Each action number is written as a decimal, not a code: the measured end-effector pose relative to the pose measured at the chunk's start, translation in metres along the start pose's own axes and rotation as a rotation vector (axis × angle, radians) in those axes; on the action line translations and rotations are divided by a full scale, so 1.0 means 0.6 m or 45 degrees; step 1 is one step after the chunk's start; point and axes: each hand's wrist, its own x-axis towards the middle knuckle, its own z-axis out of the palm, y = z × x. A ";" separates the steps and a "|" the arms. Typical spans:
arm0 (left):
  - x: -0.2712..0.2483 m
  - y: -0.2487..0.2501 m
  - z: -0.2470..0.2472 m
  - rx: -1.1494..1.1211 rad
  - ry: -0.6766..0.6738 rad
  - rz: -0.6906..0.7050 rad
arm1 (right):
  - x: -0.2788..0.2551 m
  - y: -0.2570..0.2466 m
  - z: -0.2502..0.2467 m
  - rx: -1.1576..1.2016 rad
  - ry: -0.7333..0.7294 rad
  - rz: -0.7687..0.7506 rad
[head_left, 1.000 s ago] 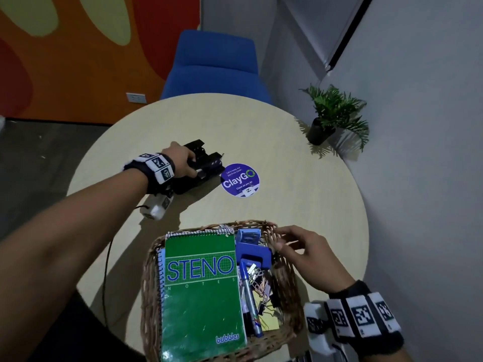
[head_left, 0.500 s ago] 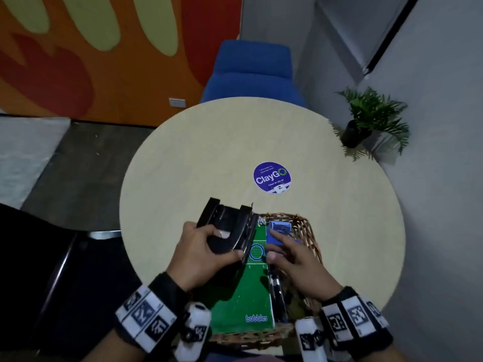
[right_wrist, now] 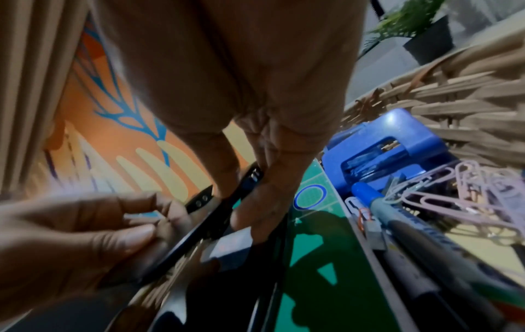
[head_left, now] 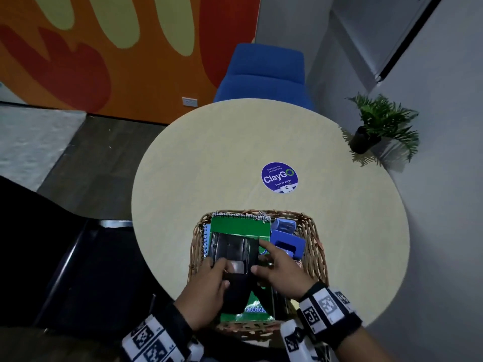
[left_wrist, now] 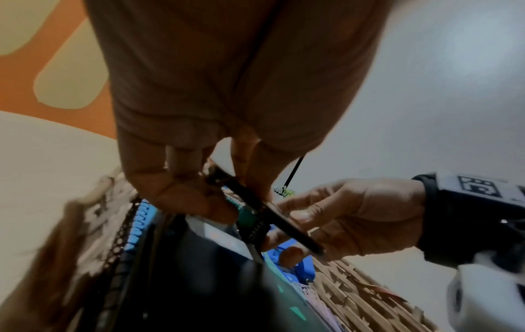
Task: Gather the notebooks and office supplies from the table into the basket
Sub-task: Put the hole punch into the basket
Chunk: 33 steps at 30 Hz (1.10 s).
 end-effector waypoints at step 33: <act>0.113 -0.137 -0.047 -0.486 -0.115 -0.250 | -0.068 0.227 -0.077 0.797 0.232 0.513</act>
